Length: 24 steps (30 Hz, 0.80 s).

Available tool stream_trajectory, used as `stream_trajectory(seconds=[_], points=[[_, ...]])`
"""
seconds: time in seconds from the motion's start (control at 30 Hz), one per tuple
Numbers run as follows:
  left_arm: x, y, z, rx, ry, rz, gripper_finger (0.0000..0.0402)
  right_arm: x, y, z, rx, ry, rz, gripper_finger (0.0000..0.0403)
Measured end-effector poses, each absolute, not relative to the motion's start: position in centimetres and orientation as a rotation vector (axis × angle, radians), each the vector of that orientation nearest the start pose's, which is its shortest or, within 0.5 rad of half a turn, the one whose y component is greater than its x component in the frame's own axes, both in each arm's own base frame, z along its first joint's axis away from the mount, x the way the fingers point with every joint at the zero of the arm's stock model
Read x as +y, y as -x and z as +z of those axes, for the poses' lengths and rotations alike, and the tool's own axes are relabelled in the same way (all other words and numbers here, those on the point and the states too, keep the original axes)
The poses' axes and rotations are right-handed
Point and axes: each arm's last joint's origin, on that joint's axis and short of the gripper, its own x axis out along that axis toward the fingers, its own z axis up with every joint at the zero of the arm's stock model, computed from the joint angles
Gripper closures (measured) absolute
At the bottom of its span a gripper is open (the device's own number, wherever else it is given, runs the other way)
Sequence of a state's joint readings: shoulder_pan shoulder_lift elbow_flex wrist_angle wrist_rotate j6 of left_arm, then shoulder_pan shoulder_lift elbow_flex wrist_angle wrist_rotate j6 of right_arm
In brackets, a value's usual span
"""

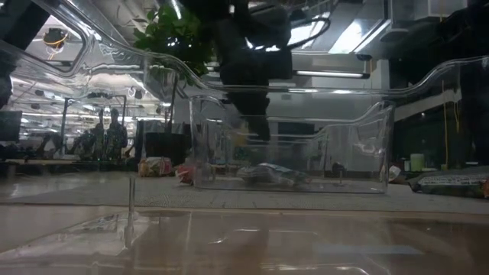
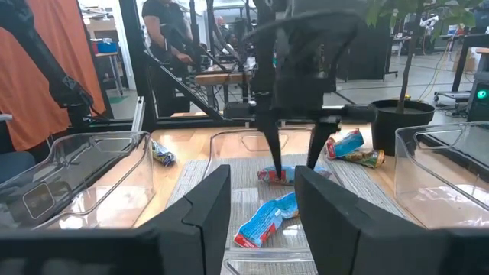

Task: Pick and place Granola Bars by type
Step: Put the red granola bar into the middle transparent bin

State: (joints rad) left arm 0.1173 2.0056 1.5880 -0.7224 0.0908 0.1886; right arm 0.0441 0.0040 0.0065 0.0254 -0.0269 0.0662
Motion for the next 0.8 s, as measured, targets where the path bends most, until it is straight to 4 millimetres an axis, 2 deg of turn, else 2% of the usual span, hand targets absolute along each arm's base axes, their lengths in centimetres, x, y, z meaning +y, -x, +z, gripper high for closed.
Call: stream_trajectory(seconds=[0.23, 0.37, 0.53, 0.8], points=[[5.5, -42.1, 24.2, 1.127, -0.083, -0.035, 0.0259, 0.5, -9.7, 16.8, -0.025, -0.066, 0.072, 0.0254], [6.0, -41.7, 26.7, 1.092, -0.06, -0.007, 0.0263, 0.5, -9.7, 16.8, -0.025, -0.066, 0.071, 0.0254], [6.1, -39.8, 30.0, 1.042, -0.016, 0.04, 0.0266, 0.5, -9.7, 16.8, -0.022, -0.061, 0.064, 0.0254], [5.7, -36.1, 35.2, 0.95, 0.045, 0.192, 0.027, 0.5, -9.8, 16.7, -0.024, 0.048, 0.061, 0.0254]])
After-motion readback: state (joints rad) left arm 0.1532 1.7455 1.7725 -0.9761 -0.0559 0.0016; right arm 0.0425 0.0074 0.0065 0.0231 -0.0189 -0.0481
